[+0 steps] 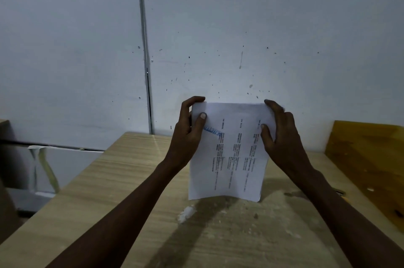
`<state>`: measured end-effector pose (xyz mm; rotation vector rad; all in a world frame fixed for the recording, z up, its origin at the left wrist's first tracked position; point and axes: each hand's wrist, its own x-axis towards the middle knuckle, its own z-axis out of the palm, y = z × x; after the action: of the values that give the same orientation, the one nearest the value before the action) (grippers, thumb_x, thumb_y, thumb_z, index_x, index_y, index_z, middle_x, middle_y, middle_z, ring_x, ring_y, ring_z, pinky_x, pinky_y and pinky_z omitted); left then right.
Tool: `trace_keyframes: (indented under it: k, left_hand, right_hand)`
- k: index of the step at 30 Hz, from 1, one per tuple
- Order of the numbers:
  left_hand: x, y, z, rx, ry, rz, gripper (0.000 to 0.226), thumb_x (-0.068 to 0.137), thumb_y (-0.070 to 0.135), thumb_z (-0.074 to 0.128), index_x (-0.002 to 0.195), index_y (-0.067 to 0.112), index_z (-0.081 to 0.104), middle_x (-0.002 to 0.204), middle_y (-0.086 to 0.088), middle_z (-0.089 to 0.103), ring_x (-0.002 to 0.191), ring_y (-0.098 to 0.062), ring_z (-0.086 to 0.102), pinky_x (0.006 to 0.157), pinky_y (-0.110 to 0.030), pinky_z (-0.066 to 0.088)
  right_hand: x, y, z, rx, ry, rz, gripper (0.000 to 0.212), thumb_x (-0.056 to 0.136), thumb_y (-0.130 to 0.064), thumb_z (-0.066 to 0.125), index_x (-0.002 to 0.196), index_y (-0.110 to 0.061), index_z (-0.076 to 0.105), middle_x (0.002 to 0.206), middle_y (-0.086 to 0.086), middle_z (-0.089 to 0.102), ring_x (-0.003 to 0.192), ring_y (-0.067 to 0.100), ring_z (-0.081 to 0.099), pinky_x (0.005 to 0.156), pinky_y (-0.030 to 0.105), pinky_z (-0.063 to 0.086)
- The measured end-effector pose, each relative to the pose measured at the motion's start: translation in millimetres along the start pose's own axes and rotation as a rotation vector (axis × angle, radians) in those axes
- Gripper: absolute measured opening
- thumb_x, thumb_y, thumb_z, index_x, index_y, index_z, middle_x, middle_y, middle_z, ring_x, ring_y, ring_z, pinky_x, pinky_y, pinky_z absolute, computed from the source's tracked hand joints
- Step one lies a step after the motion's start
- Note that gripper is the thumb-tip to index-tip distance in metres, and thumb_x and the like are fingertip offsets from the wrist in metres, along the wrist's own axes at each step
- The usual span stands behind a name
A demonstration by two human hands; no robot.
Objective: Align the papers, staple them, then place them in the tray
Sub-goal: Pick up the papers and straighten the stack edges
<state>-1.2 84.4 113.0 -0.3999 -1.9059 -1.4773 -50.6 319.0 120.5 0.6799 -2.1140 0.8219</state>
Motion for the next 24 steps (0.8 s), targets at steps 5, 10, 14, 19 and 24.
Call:
trace_keyframes:
  k: [5, 10, 14, 19, 24]
  left_hand:
    - [-1.1, 4.6, 3.0, -0.013, -0.008, -0.001, 0.042, 0.106, 0.016, 0.049, 0.145, 0.023, 0.033, 0.108, 0.019, 0.06, 0.088, -0.023, 0.07, 0.072, -0.056, 0.062]
    - [-0.1, 4.6, 2.8, 0.036, -0.02, 0.005, 0.038, 0.106, 0.017, 0.05, 0.14, 0.027, 0.035, 0.11, 0.005, 0.058, 0.089, -0.039, 0.07, 0.067, -0.06, 0.06]
    - [0.2, 4.8, 0.4, 0.033, -0.031, -0.008, 0.038, 0.105, 0.017, 0.052, 0.136, 0.031, 0.036, 0.107, 0.018, 0.058, 0.088, -0.035, 0.071, 0.068, -0.058, 0.061]
    - [1.8, 4.3, -3.1, 0.045, -0.039, -0.002, 0.036, 0.103, 0.013, 0.054, 0.131, 0.027, 0.036, 0.107, 0.011, 0.057, 0.082, -0.016, 0.072, 0.069, -0.047, 0.064]
    - [5.0, 1.9, -3.5, 0.087, -0.055, 0.018, 0.041, 0.104, 0.01, 0.052, 0.137, 0.027, 0.034, 0.115, 0.024, 0.053, 0.085, -0.001, 0.066, 0.077, -0.045, 0.064]
  right_hand:
    - [0.1, 2.1, -0.1, -0.039, -0.021, -0.005, 0.061, 0.101, -0.02, 0.047, 0.155, -0.028, 0.02, 0.107, 0.011, 0.046, 0.066, 0.01, 0.049, 0.051, 0.011, 0.036]
    - [6.0, 7.2, 0.3, -0.07, -0.051, -0.012, 0.055, 0.1, -0.02, 0.049, 0.151, -0.023, 0.029, 0.115, 0.019, 0.051, 0.072, 0.018, 0.051, 0.055, 0.009, 0.036]
    - [6.4, 7.2, -1.2, -0.085, -0.052, -0.011, 0.059, 0.1, -0.021, 0.047, 0.154, -0.027, 0.024, 0.106, 0.013, 0.049, 0.071, 0.023, 0.055, 0.055, 0.019, 0.044]
    - [11.2, 10.0, -2.2, -0.078, -0.07, -0.017, 0.053, 0.1, -0.019, 0.047, 0.15, -0.025, 0.031, 0.12, 0.017, 0.052, 0.084, 0.016, 0.051, 0.065, 0.019, 0.04]
    - [16.6, 11.8, -3.4, -0.061, -0.097, -0.06, 0.049, 0.099, -0.016, 0.048, 0.146, -0.021, 0.035, 0.13, 0.015, 0.053, 0.094, 0.012, 0.049, 0.077, 0.021, 0.039]
